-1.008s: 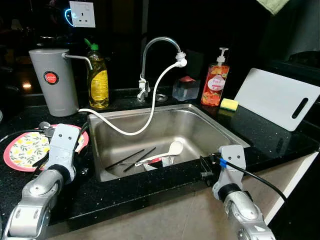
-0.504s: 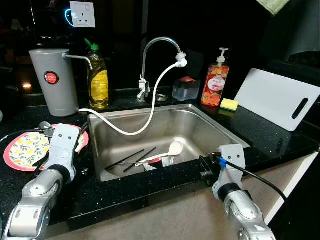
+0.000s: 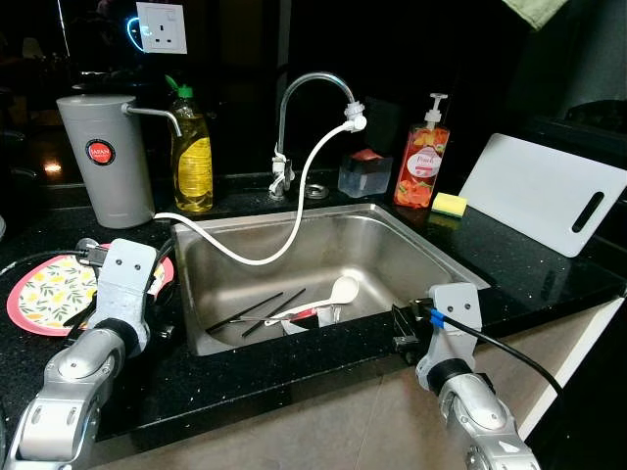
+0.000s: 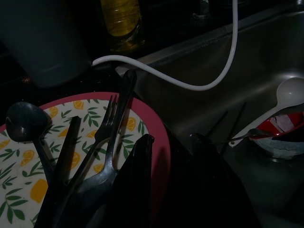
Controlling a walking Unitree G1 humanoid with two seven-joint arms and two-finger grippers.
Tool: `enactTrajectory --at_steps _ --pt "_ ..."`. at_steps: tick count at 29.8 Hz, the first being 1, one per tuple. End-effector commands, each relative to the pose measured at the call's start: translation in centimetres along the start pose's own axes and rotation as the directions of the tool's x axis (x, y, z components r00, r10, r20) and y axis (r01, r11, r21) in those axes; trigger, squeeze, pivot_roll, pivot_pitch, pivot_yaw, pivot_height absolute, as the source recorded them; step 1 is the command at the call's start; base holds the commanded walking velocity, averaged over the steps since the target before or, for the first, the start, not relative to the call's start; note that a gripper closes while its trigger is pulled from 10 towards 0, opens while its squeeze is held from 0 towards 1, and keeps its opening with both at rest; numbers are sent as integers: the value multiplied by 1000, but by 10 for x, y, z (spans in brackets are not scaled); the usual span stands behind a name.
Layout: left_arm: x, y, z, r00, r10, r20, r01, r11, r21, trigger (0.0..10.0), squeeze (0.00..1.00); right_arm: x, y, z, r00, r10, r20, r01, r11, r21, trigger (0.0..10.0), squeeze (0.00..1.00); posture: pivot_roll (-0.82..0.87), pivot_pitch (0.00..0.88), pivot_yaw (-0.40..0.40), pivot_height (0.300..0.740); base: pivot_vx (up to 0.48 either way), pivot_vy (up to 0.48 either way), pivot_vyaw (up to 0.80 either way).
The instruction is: Kitchen organization
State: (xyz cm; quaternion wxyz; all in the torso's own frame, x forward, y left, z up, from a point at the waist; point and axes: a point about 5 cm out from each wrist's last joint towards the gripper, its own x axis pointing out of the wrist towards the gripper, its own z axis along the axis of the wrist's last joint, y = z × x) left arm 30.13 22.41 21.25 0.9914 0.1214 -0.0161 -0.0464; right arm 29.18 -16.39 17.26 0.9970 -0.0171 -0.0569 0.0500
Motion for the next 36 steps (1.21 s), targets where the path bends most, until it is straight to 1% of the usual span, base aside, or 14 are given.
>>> enactTrajectory --at_steps 1,24,36 --pt "1 -1 -1 1000 -11 -6 11 1000 -3 10000 0 -2 -1 -3 1000 -8 -17 8 1000 2 10000 0 -20 14 -47 740 0 0 0" --pt "0 -1 -1 1000 -3 -5 3 1000 -5 10000 0 0 -1 -2 1000 1 -16 -1 1000 -1 10000 0 -16 16 -60 740 0 0 0" --pt "1 0 -1 1000 -4 -6 4 1000 -1 10000 0 0 0 -2 1000 -3 -14 3 1000 3 10000 0 -18 12 -51 740 0 0 0"
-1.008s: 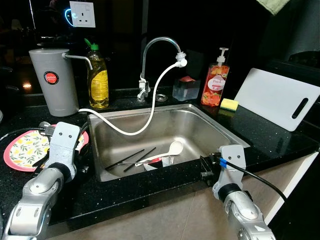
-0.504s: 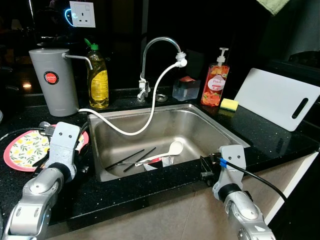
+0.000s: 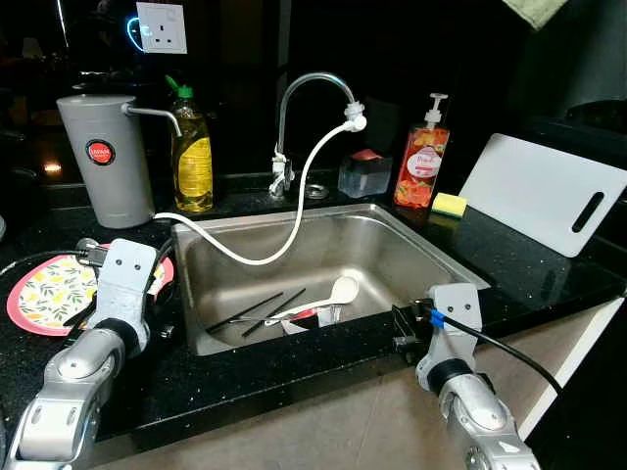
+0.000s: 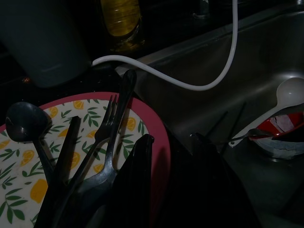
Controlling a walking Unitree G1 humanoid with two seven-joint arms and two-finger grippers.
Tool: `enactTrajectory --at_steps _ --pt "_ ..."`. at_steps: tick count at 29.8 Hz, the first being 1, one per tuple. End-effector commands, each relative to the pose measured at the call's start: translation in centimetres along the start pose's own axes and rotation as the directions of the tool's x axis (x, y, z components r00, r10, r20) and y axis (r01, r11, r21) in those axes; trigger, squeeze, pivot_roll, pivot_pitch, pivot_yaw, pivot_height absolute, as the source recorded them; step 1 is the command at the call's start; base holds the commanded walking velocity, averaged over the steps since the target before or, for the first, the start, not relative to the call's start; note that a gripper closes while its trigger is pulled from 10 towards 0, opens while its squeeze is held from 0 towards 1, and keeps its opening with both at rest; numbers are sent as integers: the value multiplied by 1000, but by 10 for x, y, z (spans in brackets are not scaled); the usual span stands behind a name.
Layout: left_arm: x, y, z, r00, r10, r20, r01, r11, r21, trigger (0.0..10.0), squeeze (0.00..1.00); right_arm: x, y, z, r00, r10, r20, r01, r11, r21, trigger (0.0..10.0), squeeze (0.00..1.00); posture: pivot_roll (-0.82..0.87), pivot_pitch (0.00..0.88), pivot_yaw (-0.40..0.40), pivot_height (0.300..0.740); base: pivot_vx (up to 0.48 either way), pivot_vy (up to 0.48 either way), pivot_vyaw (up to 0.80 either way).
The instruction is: Kitchen organization
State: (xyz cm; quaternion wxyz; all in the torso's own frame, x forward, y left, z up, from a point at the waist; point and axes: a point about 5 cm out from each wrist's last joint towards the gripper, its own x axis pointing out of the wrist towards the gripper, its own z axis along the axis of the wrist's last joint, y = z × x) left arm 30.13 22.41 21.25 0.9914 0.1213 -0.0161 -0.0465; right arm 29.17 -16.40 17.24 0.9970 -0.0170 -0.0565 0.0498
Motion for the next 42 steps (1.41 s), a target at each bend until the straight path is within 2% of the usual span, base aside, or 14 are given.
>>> enactTrajectory --at_steps 1,19,42 --pt "1 0 -1 1000 -4 -6 4 1000 -1 10000 0 0 0 -2 1000 -3 -13 3 1000 2 10000 0 -18 12 -51 740 0 0 0" --pt "1 -1 -1 1000 -9 -6 9 1000 -2 10000 0 -1 1 -3 1000 -5 -14 5 1000 8 10000 0 -13 14 -52 740 0 0 0" --pt "0 1 -3 1000 21 -3 -21 1000 -4 10000 0 8 3 2 1000 23 0 -23 1000 1 10000 0 -6 0 -73 740 0 0 0"
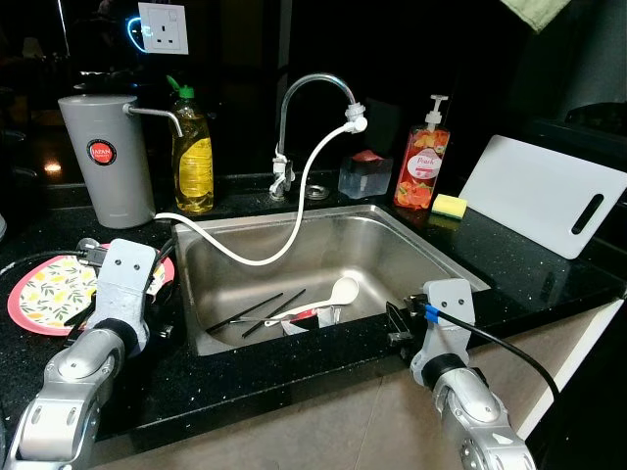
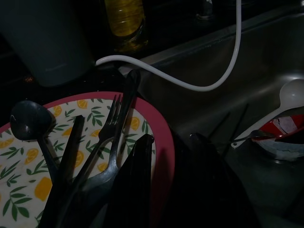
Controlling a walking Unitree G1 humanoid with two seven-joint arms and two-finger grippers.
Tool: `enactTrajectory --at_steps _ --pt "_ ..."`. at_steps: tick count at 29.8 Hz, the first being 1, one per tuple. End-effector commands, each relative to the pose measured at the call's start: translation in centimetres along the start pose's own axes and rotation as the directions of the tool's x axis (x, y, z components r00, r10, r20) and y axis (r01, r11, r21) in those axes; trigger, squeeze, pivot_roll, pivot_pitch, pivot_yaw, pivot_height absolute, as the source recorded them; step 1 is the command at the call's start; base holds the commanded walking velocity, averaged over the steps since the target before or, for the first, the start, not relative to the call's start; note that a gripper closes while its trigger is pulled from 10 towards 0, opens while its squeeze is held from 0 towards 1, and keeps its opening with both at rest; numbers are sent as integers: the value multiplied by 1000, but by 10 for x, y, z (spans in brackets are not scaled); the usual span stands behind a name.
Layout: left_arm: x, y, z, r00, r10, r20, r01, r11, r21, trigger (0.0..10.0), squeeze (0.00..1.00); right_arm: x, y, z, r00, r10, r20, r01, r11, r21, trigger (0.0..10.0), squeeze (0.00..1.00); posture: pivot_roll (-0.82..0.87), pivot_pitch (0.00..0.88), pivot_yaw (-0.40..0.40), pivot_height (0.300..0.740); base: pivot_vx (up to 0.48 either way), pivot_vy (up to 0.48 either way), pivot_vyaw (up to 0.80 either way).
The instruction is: Kitchen organization
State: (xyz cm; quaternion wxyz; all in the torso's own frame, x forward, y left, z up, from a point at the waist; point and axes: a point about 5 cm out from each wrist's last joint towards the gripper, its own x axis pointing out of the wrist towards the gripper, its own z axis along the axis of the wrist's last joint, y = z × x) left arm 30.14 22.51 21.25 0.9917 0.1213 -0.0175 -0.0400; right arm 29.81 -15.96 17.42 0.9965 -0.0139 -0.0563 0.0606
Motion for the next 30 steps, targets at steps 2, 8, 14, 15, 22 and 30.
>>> enactTrajectory --at_steps 2,8,14,15,22,30 --pt "0 0 -3 1000 8 -4 -8 1000 -3 10000 0 1 -1 0 1000 -1 0 1 1000 -6 10000 0 -6 0 -72 740 0 0 0" --pt "0 -1 -2 1000 1 -4 -1 1000 -2 10000 0 0 2 -4 1000 -8 -8 8 1000 14 10000 0 24 0 -74 740 0 0 0" --pt "-3 -2 -2 1000 11 -2 -11 1000 -11 10000 0 10 15 -1 999 37 9 -37 999 28 10000 0 36 0 -90 740 0 0 0" --pt "-3 -2 -2 1000 11 -2 -11 1000 -11 10000 0 10 15 -1 999 37 9 -37 999 28 10000 0 36 0 -90 740 0 0 0" --pt "-2 0 -1 1000 17 2 -17 1000 -12 10000 0 5 5 0 1000 14 3 -14 1000 10 10000 0 6 6 -88 740 0 0 0" --pt "-2 3 -2 1000 24 2 -24 1000 -9 10000 0 -1 1 0 1000 -3 -2 3 1000 2 10000 0 -17 8 -82 740 0 0 0"
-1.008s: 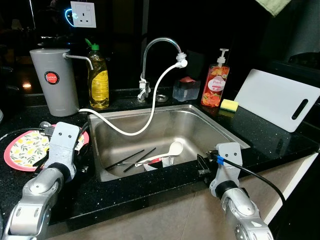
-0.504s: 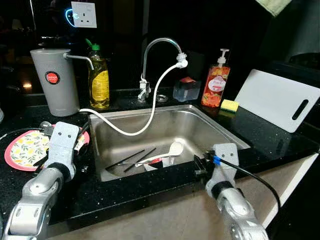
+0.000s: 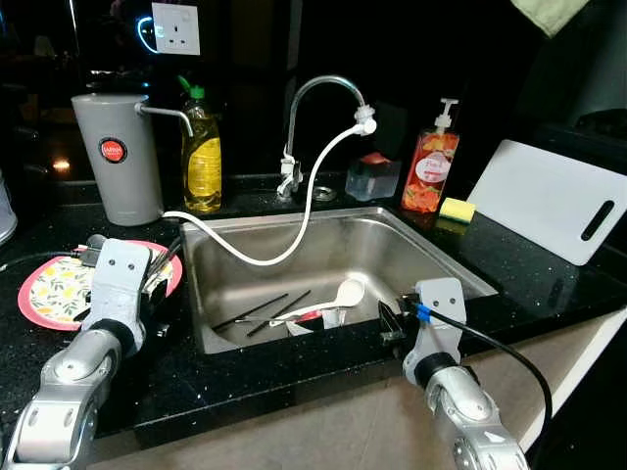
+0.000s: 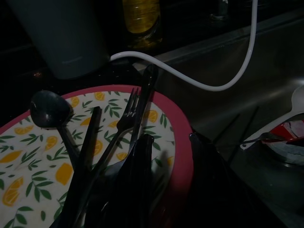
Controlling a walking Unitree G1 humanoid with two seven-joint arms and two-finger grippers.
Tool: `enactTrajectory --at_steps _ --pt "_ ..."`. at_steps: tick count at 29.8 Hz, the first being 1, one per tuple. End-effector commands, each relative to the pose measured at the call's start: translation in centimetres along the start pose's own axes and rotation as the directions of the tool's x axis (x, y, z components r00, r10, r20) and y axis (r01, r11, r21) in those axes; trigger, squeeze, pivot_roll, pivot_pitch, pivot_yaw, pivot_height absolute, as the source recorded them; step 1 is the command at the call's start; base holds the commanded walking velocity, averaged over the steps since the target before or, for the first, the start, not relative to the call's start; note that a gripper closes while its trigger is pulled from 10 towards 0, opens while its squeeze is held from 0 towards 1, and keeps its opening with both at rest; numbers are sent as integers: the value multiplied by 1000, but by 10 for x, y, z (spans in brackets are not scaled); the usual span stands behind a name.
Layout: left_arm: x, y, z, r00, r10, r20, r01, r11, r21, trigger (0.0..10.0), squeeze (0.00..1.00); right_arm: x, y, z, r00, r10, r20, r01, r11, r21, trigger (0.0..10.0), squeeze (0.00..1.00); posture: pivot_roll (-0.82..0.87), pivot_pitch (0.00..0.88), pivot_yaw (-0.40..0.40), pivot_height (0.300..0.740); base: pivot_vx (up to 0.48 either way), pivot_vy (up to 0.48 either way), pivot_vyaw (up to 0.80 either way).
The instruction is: Kitchen organization
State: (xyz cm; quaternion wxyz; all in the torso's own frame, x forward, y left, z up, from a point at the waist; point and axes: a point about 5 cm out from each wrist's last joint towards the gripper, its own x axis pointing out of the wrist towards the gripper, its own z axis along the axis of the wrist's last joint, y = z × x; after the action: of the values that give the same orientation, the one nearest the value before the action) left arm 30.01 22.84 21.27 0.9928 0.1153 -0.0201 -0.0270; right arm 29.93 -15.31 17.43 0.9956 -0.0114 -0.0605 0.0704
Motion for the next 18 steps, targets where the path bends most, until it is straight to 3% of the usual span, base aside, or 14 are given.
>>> enactTrajectory --at_steps 1,18 --pt "0 1 -1 1000 0 -1 0 1000 4 10000 0 -3 -6 0 1000 -24 -11 24 1000 -4 10000 0 -17 7 -82 740 0 0 0" --pt "-1 6 -4 999 37 1 -37 999 14 10000 0 7 0 4 1000 2 5 -2 1000 3 10000 0 10 0 -104 740 0 0 0"
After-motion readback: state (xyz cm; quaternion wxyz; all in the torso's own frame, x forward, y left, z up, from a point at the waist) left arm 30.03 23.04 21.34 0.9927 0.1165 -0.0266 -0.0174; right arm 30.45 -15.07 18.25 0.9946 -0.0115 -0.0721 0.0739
